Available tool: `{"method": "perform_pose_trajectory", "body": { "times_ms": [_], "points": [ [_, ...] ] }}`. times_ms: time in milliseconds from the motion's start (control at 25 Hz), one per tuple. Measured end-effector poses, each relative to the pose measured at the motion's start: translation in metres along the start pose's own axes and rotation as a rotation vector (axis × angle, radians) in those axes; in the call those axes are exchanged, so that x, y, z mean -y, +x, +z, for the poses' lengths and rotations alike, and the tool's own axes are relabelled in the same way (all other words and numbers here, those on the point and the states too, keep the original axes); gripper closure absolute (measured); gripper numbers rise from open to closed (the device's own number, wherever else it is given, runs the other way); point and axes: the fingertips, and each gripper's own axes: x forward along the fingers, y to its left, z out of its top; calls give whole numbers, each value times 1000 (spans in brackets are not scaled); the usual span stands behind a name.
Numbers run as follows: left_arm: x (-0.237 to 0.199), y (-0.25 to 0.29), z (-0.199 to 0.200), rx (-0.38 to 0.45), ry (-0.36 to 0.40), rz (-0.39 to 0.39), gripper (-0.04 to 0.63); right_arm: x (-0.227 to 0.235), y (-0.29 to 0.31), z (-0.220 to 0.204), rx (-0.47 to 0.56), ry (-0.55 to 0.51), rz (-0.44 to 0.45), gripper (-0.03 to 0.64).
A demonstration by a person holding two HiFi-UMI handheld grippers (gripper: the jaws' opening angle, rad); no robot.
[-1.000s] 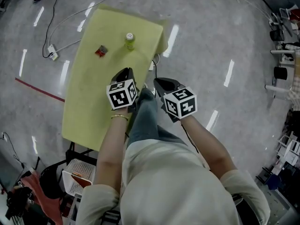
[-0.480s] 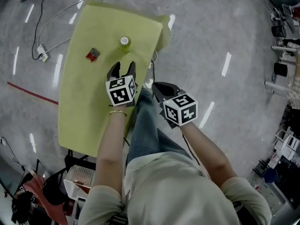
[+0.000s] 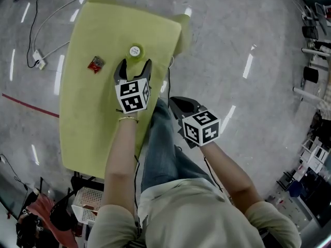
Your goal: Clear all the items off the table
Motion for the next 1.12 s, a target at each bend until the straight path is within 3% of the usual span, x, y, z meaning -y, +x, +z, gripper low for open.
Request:
{"method": "perform_pose_trajectory", "body": {
  "times_ms": [280,680,880,1120],
  "points": [
    [-2,35,0,6,66,-17,184,12,15,-15,-41,39,-9,618],
    [-7,58,-2,5,74,-4,186,29,23,-37,-80,79,-28,618],
    [-12,60,0,6,63,39,250,33,20,-39,-82,84,-28,618],
    [-15,56,-3,-23,90,69,278,31,17,-37,-71,80,-28,618]
  ]
}}
